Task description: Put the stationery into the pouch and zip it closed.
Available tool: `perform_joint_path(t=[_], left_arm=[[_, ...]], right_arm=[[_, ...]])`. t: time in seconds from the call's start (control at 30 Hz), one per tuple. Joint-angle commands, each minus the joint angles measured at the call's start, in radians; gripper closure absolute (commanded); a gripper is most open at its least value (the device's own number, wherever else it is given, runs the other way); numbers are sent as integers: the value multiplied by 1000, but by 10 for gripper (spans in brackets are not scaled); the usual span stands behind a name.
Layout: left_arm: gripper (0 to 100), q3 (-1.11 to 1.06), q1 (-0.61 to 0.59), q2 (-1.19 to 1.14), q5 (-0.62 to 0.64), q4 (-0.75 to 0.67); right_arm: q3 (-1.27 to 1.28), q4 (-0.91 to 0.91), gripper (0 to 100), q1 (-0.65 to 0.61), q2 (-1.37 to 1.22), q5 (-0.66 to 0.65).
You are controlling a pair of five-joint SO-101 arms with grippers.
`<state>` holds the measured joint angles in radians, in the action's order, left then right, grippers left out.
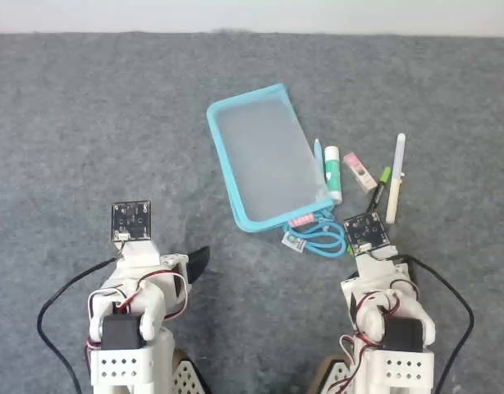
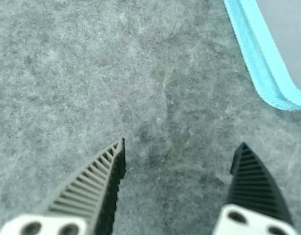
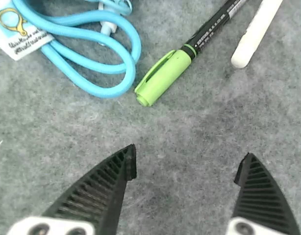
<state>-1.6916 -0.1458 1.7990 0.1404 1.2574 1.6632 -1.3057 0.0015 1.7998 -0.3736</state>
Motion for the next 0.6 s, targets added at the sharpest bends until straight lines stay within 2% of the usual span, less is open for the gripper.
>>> perform_joint_path(t=[0.0, 0.37, 0.57], left_arm=[[671, 7, -6, 18, 8, 6], [671, 7, 6, 18, 8, 6], [671, 7, 170, 20, 9, 5]], right_arm=[[20, -7, 673, 7, 13, -8], [20, -7, 673, 5, 13, -3], [20, -7, 672, 5, 13, -3]])
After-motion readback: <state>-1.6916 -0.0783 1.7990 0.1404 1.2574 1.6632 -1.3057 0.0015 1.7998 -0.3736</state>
